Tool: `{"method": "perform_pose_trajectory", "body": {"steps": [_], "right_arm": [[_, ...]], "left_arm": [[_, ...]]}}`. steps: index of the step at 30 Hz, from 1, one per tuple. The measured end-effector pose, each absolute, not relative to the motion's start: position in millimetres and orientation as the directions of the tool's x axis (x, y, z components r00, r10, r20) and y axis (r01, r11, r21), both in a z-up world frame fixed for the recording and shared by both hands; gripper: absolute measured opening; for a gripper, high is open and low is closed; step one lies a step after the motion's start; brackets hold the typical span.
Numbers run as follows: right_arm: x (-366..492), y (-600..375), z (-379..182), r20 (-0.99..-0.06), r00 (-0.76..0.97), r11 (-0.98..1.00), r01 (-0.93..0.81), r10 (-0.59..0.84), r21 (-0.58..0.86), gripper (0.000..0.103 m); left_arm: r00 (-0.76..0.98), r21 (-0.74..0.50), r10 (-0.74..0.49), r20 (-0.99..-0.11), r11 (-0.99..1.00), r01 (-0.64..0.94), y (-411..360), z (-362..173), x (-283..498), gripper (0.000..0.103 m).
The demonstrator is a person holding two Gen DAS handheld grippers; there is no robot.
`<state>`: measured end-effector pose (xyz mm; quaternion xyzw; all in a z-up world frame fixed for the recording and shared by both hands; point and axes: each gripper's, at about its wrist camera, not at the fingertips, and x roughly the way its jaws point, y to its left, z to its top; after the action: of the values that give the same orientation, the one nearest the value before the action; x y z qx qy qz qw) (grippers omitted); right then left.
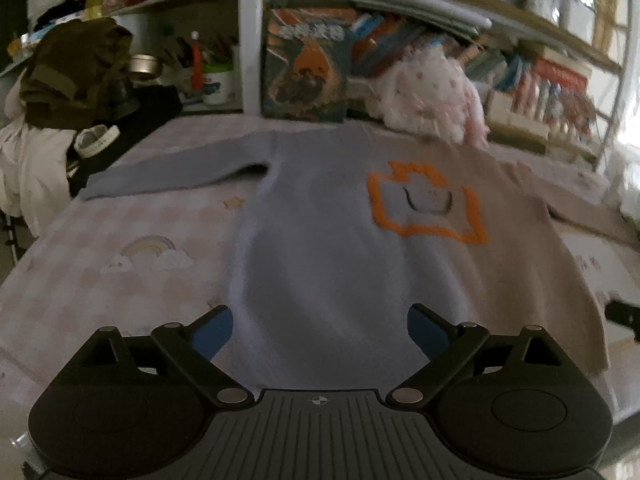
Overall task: Fold clothes
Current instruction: 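Open both grippers, release the hem and raise them above the sweater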
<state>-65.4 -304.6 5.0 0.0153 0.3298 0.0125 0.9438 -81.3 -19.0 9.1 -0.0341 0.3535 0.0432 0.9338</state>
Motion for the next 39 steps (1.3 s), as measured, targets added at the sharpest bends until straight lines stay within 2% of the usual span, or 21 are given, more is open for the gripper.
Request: {"method": "perform_pose_trajectory", "body": {"steps": [11,17,23,31,39], "right_arm": [[-68.9,-307.3,0.3,-0.636,0.771,0.999,-0.015,0.036,0.038,0.101],[-66.9,-291.5,1.2,-0.636,0.771,1.000,0.005,0.011,0.024,0.101],[-63.4,-257.2,2.0,-0.642,0.765,0.996,0.087,-0.054,0.019,0.101],[-64.5,-188.2,2.5,-0.634,0.762,0.987,0.159,-0.127,-0.007,0.102],[-64.4,-127.0,0.6,-0.625,0.766,0.987,0.156,-0.149,-0.044,0.102]], "left_arm": [[0.736,0.063,0.055,-0.675,0.998,-0.016,-45.1,8.1,-77.0,0.096],[0.744,0.082,0.019,-0.668,0.995,0.048,-34.7,6.6,-69.4,0.096],[0.745,0.089,-0.027,-0.667,0.989,0.116,4.4,7.9,-51.3,0.096],[0.752,0.035,-0.085,-0.654,0.989,0.142,78.5,11.3,-25.3,0.096],[0.769,-0.039,-0.064,-0.636,0.998,0.050,161.5,8.8,-5.3,0.096]]}}
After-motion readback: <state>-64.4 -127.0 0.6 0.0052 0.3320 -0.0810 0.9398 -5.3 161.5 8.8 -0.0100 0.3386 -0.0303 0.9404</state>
